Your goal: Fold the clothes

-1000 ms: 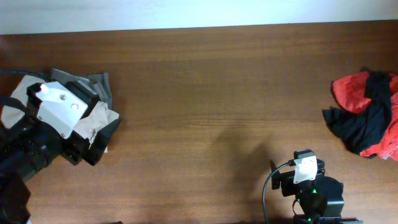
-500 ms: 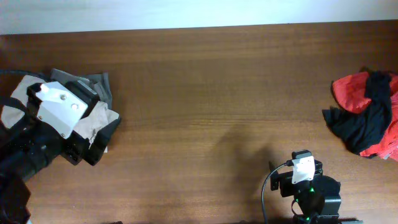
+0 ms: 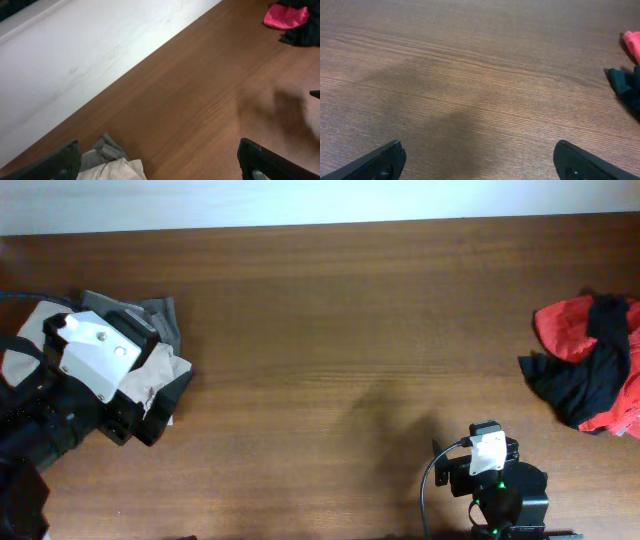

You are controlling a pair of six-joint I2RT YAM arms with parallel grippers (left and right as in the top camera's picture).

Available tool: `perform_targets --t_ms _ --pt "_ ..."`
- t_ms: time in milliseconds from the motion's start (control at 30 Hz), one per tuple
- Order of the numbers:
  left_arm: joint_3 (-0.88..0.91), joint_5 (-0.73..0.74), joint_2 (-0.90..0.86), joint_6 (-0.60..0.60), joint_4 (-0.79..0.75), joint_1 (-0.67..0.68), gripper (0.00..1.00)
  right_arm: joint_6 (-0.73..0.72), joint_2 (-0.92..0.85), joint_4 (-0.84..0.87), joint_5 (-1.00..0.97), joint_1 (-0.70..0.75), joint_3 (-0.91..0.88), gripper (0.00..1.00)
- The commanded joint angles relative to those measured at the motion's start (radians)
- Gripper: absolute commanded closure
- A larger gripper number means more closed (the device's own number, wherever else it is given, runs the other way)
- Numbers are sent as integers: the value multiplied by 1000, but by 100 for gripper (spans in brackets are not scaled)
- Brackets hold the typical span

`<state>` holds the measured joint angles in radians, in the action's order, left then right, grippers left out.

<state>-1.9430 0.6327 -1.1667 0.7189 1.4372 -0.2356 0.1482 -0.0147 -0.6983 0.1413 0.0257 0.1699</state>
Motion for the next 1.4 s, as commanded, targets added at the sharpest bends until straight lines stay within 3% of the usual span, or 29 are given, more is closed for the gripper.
perform_targets --t_ms 0,167,367,533,867,1133,1367 --pt "-6 -23 1 19 26 4 1 -10 10 4 5 8 -6 1" --pt "20 -84 24 42 74 7 1 -10 10 4 5 8 -6 1" --pt "463 -75 244 80 -413 116 1 -10 10 4 5 8 -6 1" --pt "854 -72 467 80 -626 236 1 -10 10 4 5 8 -6 1" --pt "1415 -72 883 54 -777 333 0 -10 10 4 5 8 -6 1" --pt "1615 -139 1080 61 -805 333 0 -10 10 4 5 8 -6 1" --pt "1709 -303 1161 61 -862 334 0 -10 10 4 5 8 -6 1"
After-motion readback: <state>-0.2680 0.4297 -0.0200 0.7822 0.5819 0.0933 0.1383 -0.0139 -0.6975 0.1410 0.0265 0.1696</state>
